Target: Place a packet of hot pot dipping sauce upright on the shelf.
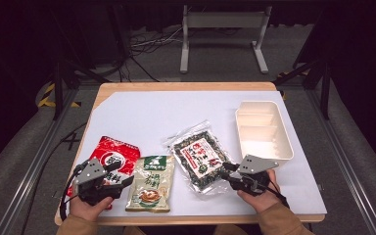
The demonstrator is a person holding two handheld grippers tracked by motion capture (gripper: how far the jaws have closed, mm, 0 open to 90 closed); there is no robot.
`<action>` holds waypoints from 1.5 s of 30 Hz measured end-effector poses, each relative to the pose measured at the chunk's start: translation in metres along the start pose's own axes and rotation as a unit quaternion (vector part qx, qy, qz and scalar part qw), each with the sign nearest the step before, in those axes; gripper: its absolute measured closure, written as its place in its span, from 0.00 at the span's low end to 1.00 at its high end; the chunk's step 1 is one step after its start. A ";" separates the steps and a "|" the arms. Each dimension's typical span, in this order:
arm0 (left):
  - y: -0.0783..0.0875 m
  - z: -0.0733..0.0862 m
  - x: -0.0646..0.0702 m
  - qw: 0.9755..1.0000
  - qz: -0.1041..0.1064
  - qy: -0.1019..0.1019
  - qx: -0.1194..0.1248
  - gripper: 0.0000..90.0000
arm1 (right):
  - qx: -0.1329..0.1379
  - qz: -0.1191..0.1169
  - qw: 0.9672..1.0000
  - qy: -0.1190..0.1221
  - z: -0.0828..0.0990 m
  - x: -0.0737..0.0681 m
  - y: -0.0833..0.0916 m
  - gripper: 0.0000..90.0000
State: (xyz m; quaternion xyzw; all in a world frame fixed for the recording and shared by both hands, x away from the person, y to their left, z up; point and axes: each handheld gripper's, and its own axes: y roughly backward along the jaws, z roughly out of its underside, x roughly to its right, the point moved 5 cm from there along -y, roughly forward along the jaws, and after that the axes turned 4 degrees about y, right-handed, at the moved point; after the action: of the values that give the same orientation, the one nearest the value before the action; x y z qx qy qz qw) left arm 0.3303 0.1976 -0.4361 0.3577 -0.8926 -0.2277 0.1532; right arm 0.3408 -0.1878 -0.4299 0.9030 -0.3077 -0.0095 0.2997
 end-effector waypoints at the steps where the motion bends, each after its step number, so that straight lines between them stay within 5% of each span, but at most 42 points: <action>1: 0.000 0.000 -0.001 1.000 -0.001 0.001 0.000 0.36 | 0.000 0.000 1.000 0.000 0.000 0.000 0.000 0.72; 22: 0.003 -0.001 -0.006 1.000 -0.003 0.014 0.008 0.35 | -0.005 -0.020 1.000 0.005 -0.006 -0.004 -0.002 0.62; 31: 0.002 0.000 -0.007 1.000 -0.007 0.018 0.005 0.35 | -0.007 -0.040 0.999 0.014 -0.029 -0.005 -0.011 0.61; 34: 0.001 0.001 -0.008 1.000 -0.008 0.020 0.004 0.35 | -0.029 -0.059 0.998 0.008 -0.036 -0.004 -0.017 0.58; 45: 0.002 0.004 -0.009 1.000 -0.009 0.026 0.004 0.35 | -0.046 -0.073 0.996 0.036 -0.069 -0.003 -0.025 0.57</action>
State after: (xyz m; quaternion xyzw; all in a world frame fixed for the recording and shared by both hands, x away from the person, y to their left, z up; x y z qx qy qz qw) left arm 0.3342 0.2062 -0.4393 0.3719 -0.8861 -0.2163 0.1726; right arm 0.3662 -0.1332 -0.3880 0.9082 -0.2292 -0.0130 0.3499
